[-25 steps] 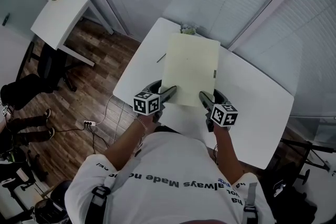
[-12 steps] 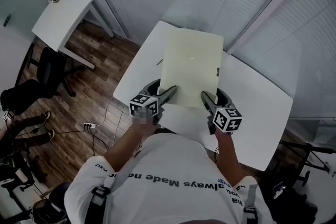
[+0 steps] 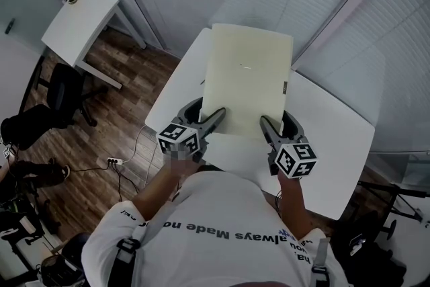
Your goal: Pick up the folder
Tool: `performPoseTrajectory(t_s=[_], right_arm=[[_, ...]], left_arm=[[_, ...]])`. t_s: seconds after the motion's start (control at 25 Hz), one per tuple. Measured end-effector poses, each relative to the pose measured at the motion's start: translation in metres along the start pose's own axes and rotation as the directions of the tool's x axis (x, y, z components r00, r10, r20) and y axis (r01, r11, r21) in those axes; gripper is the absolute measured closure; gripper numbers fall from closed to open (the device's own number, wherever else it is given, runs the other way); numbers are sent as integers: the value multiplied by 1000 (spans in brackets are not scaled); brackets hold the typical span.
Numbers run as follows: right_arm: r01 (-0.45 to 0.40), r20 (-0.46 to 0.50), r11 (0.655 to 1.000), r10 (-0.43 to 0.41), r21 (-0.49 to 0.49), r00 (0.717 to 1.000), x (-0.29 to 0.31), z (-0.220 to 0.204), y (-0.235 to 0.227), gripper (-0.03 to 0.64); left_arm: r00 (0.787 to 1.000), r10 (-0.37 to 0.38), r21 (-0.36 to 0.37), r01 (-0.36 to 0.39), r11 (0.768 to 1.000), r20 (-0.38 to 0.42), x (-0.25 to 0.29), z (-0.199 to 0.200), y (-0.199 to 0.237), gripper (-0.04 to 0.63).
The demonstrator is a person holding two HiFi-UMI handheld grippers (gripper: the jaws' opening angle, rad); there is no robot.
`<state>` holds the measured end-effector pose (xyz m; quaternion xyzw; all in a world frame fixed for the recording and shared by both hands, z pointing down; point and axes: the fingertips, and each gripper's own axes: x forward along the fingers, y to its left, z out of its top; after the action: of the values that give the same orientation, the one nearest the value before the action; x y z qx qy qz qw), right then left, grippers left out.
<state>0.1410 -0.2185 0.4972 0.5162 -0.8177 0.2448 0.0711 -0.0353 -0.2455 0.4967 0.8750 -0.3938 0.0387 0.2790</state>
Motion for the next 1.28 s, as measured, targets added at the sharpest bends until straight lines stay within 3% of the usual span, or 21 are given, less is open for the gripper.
performPoseTrajectory(t_s=[0.76,1.28], right_arm=[[21,168,994,-2,-111,986,-46,90,35,308],[26,240,989,10,-146,971,-68,119,49,308]], left_arm=[[983,-50,107,31,994,177,-30,85,-51,270],[968,-75,162,36,986,241,-47,116,-75,270]])
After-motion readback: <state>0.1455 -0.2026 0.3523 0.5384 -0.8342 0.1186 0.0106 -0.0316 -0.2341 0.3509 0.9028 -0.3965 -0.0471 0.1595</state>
